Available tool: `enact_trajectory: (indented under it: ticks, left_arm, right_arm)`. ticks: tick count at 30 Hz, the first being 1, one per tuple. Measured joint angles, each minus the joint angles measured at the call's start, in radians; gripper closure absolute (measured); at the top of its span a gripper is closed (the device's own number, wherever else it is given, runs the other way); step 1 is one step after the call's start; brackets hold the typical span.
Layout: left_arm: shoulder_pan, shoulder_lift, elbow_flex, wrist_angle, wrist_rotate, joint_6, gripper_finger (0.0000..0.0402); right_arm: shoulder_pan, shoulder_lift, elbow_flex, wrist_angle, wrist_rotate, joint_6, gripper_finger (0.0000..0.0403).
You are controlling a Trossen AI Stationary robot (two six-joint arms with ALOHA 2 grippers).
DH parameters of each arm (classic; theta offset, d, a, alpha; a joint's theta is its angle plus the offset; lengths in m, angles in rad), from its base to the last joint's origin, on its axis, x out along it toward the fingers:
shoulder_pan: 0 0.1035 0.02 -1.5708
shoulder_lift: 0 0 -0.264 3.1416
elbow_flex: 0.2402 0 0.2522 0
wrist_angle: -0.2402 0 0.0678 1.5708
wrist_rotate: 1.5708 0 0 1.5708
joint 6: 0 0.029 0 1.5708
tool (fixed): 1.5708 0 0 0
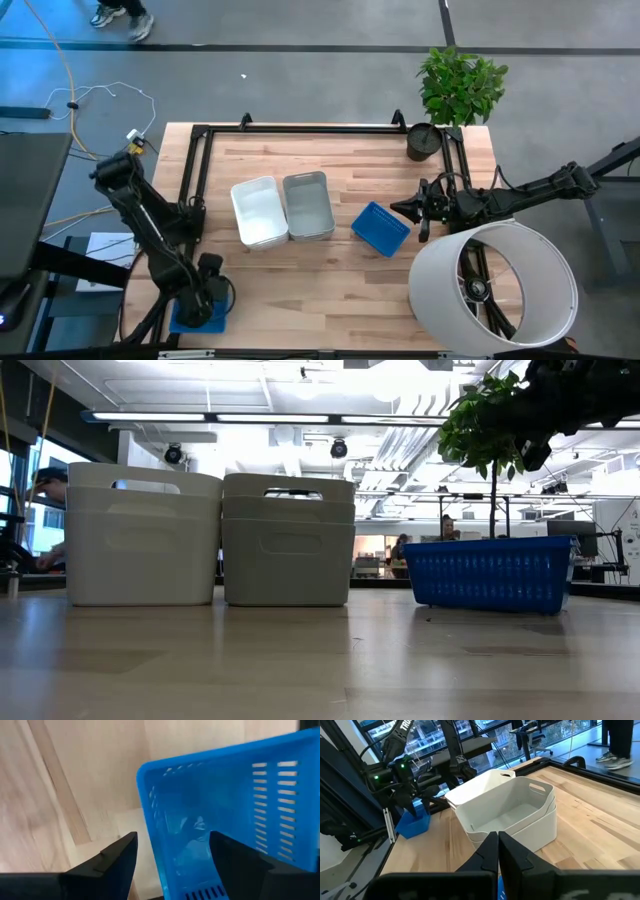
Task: Stack baskets by color
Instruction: Stack the bottom blue bin on top of the top blue bins
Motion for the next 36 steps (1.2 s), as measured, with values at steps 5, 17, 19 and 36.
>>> enact_trajectory:
  ticks: [5, 17, 19, 36]
  left_arm:
    - [-0.002, 0.041, -0.001, -0.015, -0.023, -0.053, 0.0169]
    - [0.0, 0.08, -0.001, -0.031, -0.052, 0.003, 0.0284]
    - [0.008, 0.077, -0.001, -0.039, -0.053, 0.042, 0.0319]
    - [0.144, -0.279, 0.065, -0.04, -0.172, 0.238, 0.04]
  right_arm:
    - [0.0, 0.0, 0.0, -0.008, -0.001, 0.0, 0.0403]
    - [0.0, 0.0, 0.0, -0.013, -0.001, 0.0, 0.0403]
    - [0.0, 0.0, 0.0, -0.015, -0.001, 0.0, 0.0403]
    - [0.0, -0.001, 0.0, -0.007, -0.035, 0.0, 0.0403]
